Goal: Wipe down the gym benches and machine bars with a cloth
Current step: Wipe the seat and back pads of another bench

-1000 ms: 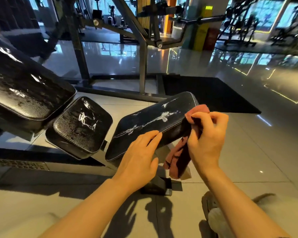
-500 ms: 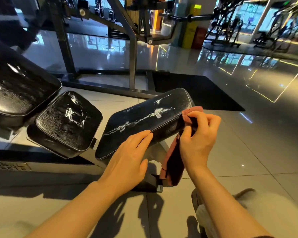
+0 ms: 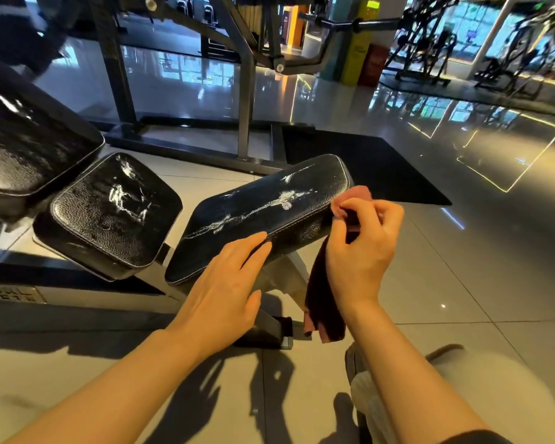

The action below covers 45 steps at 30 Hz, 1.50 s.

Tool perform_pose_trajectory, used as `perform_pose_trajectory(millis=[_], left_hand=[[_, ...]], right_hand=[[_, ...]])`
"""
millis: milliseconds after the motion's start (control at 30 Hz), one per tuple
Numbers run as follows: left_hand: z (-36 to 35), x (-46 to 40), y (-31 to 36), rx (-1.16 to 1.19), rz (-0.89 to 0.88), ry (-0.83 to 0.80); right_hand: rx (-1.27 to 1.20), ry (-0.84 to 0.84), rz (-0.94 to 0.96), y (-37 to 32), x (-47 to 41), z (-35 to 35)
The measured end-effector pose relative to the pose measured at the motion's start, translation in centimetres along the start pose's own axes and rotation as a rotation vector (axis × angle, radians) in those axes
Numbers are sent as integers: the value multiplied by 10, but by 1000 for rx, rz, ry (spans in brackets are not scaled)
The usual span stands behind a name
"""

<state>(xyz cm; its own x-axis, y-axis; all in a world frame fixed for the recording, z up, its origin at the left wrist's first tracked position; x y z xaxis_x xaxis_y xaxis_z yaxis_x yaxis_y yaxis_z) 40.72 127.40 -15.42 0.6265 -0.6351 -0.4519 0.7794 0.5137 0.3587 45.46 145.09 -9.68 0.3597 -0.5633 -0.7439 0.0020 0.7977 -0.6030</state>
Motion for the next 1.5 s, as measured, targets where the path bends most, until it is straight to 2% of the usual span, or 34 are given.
perform_pose_trajectory(millis=[133, 200, 267, 367, 533, 667, 800, 867, 1033, 1233, 1367, 1500], left_hand=[[-1, 0, 0, -10, -7, -5], [0, 0, 1, 3, -5, 1], [0, 0, 1, 8, -3, 9], [-1, -1, -1, -15, -20, 18], [-2, -6, -1, -14, -31, 50], [0, -14, 9, 29, -48, 107], [7, -20, 22, 145, -84, 181], [8, -21, 30, 112, -142, 206], [10, -21, 37, 59, -194, 280], [18, -20, 30, 102, -103, 390], [9, -18, 30, 63, -142, 292], [-6, -15, 30, -5, -164, 157]], right_hand=[[90, -254, 244, -17, 36, -21], [87, -362, 302, -20, 50, -27], [23, -317, 255, -21, 48, -21], [-85, -227, 90, -18, 33, -5], [-164, -351, -83, -12, 28, 5], [-141, -435, 5, -9, 30, 8], [-282, -613, -38, -5, 30, 11], [-341, -646, -24, -7, 30, 15], [-321, -614, 56, -11, 27, 20], [-167, -370, 95, 1, 12, 32], [-106, -343, 175, 1, 10, 35], [6, -245, 209, 4, 5, 37]])
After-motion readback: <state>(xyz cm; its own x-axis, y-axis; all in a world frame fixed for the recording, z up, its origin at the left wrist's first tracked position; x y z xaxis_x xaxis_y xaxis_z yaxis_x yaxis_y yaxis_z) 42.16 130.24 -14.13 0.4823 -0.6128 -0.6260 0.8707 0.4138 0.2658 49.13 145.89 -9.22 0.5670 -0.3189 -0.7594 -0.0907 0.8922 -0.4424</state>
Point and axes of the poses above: each hand's wrist, its own x-axis away from the middle knuckle, its own z-axis out of the back of the hand, y = z × x, the point moved 6 cm from there along -x, towards the middle knuckle, and after that the axes turned 4 degrees about x, right-handed, at the moved point
